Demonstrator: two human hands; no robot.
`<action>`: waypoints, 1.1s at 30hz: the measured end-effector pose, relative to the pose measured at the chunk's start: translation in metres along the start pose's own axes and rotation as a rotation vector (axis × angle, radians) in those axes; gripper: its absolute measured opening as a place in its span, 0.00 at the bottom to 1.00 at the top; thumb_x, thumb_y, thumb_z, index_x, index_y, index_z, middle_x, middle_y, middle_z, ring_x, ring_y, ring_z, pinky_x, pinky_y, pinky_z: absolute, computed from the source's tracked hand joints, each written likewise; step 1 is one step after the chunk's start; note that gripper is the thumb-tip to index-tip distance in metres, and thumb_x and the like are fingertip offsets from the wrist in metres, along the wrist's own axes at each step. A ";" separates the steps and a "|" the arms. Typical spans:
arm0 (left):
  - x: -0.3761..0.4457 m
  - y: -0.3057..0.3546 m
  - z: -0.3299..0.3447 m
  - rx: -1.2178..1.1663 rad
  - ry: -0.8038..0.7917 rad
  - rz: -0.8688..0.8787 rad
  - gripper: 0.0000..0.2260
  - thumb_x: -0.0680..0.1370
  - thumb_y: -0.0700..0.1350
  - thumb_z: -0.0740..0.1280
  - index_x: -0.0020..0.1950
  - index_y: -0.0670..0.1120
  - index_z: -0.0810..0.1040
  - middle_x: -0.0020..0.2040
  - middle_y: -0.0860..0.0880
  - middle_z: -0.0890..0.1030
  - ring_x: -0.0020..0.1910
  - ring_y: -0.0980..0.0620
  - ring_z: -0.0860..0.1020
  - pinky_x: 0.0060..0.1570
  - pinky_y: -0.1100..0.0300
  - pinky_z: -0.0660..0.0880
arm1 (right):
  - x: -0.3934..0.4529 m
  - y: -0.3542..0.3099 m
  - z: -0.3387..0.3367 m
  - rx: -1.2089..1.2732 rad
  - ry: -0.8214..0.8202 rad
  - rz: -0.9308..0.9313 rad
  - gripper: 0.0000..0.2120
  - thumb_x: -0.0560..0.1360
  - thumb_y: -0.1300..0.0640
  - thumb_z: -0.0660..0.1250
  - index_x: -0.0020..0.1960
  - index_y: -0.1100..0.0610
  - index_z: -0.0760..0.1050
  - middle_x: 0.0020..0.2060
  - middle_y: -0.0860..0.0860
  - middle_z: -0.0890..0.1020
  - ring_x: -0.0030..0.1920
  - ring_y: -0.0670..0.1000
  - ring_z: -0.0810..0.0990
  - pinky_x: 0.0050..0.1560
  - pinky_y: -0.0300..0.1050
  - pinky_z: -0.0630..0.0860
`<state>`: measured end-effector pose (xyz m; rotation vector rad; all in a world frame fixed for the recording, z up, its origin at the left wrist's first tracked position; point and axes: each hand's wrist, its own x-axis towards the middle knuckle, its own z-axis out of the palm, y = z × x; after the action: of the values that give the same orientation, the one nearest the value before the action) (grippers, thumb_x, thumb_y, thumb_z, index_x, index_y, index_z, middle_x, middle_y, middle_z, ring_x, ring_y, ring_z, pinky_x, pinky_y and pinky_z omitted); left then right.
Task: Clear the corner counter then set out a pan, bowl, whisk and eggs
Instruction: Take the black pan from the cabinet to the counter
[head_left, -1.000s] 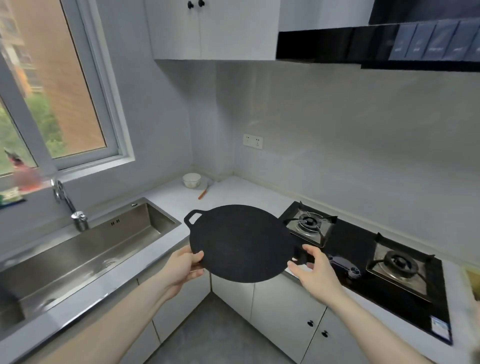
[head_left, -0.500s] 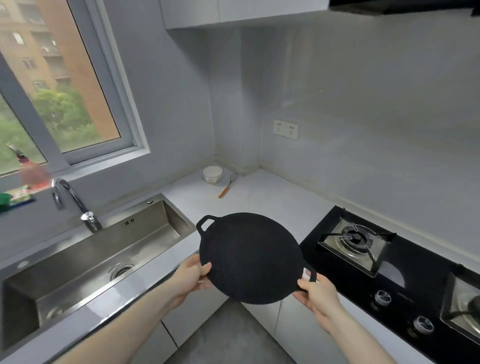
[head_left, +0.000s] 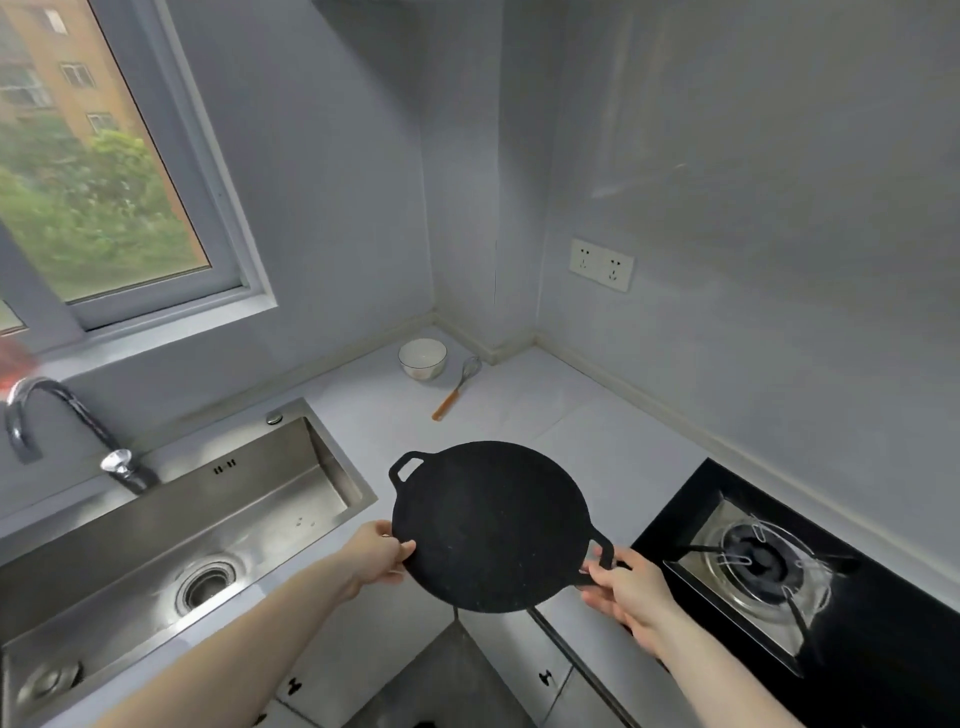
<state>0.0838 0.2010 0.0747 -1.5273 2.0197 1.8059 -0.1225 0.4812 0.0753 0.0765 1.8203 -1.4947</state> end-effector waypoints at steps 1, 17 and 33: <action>0.011 0.002 -0.001 0.015 -0.018 -0.015 0.07 0.81 0.40 0.65 0.59 0.43 0.78 0.52 0.44 0.86 0.51 0.46 0.85 0.44 0.57 0.82 | 0.007 -0.003 0.003 -0.002 0.008 0.009 0.07 0.79 0.64 0.69 0.57 0.59 0.78 0.50 0.58 0.86 0.42 0.56 0.88 0.41 0.48 0.83; 0.265 0.103 -0.005 0.283 -0.297 -0.101 0.10 0.77 0.34 0.64 0.56 0.45 0.76 0.48 0.44 0.87 0.45 0.51 0.87 0.44 0.60 0.83 | 0.182 -0.048 0.056 -0.088 0.276 0.184 0.06 0.80 0.63 0.68 0.55 0.56 0.79 0.47 0.55 0.85 0.45 0.54 0.86 0.37 0.44 0.82; 0.386 0.155 0.026 0.455 -0.335 -0.126 0.13 0.80 0.40 0.65 0.65 0.46 0.72 0.56 0.44 0.81 0.47 0.49 0.84 0.38 0.62 0.82 | 0.281 -0.085 0.061 -0.163 0.444 0.301 0.11 0.78 0.65 0.69 0.58 0.54 0.76 0.49 0.53 0.80 0.49 0.55 0.82 0.39 0.45 0.83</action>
<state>-0.2319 -0.0418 -0.0470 -1.1096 1.9402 1.3241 -0.3309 0.2882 -0.0201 0.6174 2.1556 -1.1734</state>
